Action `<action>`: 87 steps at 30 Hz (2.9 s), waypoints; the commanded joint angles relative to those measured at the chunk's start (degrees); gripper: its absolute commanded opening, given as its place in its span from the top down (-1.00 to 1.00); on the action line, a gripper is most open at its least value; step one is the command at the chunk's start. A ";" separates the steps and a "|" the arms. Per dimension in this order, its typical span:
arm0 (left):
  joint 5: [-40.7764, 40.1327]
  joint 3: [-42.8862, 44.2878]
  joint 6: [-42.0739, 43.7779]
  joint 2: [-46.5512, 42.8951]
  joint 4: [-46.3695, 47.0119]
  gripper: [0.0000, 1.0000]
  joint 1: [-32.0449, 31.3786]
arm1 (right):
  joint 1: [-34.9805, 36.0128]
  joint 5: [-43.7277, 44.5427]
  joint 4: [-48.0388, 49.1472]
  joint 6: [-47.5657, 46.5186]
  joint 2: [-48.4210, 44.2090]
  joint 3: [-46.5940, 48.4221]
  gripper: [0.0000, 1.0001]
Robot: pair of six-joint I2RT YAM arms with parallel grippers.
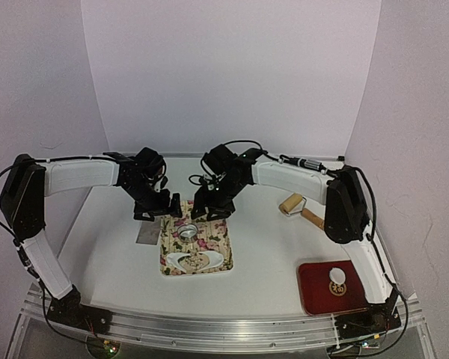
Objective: Roll out the dumpling wrappers from the dough
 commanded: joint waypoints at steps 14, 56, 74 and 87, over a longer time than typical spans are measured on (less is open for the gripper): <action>2.84 0.22 -1.97 -1.58 2.30 -0.99 0.03 | 0.63 -0.88 -1.11 -2.35 9.67 6.56 0.08; 6.52 10.22 -3.54 11.06 6.04 -0.99 -0.47 | 4.03 24.36 -7.59 -5.86 -2.99 6.55 1.00; -2.27 12.55 0.22 13.59 4.70 -0.99 -5.33 | 4.06 29.61 -14.19 -3.00 -0.93 10.10 1.00; 0.06 2.00 0.84 -6.22 12.96 -0.99 -5.32 | -0.59 33.77 -18.79 1.81 -2.30 8.49 1.00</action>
